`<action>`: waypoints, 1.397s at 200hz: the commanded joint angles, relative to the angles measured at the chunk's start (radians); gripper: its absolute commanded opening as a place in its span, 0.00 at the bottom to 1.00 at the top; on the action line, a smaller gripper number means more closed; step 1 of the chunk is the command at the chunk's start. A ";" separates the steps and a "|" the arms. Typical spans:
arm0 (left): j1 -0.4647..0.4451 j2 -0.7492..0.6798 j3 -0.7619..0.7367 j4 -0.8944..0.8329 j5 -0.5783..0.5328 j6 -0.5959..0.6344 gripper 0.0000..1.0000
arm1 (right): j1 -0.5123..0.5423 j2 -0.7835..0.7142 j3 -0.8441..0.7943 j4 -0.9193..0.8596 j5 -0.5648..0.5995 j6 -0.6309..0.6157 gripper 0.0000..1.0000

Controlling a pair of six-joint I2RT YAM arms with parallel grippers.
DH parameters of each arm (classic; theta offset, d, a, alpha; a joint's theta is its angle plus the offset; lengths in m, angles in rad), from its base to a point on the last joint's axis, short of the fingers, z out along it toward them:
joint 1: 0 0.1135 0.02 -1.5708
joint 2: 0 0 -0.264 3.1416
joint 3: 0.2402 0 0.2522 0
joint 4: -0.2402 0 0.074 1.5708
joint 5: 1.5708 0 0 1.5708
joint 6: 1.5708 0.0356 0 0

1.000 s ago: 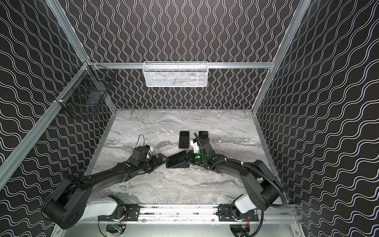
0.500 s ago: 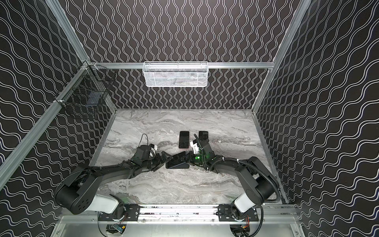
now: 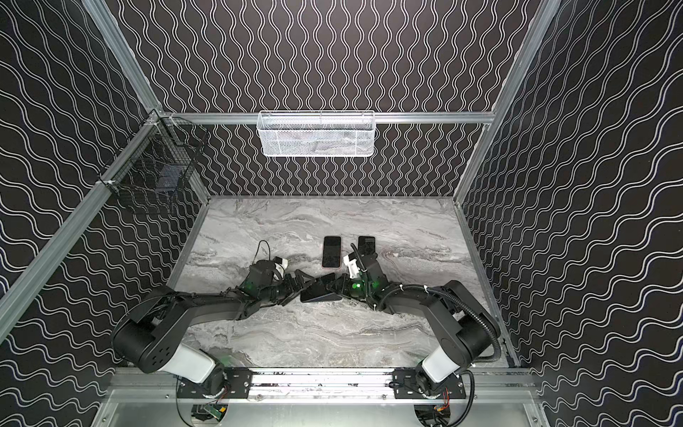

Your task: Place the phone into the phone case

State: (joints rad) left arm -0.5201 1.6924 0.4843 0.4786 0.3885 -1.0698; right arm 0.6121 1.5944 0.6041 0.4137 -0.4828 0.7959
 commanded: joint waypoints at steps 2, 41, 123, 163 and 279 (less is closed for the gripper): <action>-0.008 0.010 0.007 -0.015 0.018 -0.015 0.99 | 0.008 0.025 -0.008 -0.171 0.096 -0.044 0.00; -0.009 0.004 0.007 -0.021 0.018 -0.013 0.99 | 0.019 0.066 -0.012 -0.214 0.150 -0.063 0.02; -0.013 -0.008 0.003 -0.030 0.018 -0.012 0.99 | 0.044 0.118 -0.019 -0.240 0.233 -0.079 0.15; -0.014 -0.007 0.002 -0.027 0.019 -0.010 0.99 | 0.062 0.079 -0.005 -0.285 0.287 -0.091 0.23; -0.014 -0.004 -0.008 -0.012 0.023 -0.016 0.99 | 0.119 -0.058 0.075 -0.458 0.470 -0.139 0.61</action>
State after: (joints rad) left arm -0.5323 1.6882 0.4812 0.4767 0.4038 -1.0744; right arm 0.7258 1.5593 0.6678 0.0631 -0.0975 0.6788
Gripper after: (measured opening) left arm 0.985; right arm 0.597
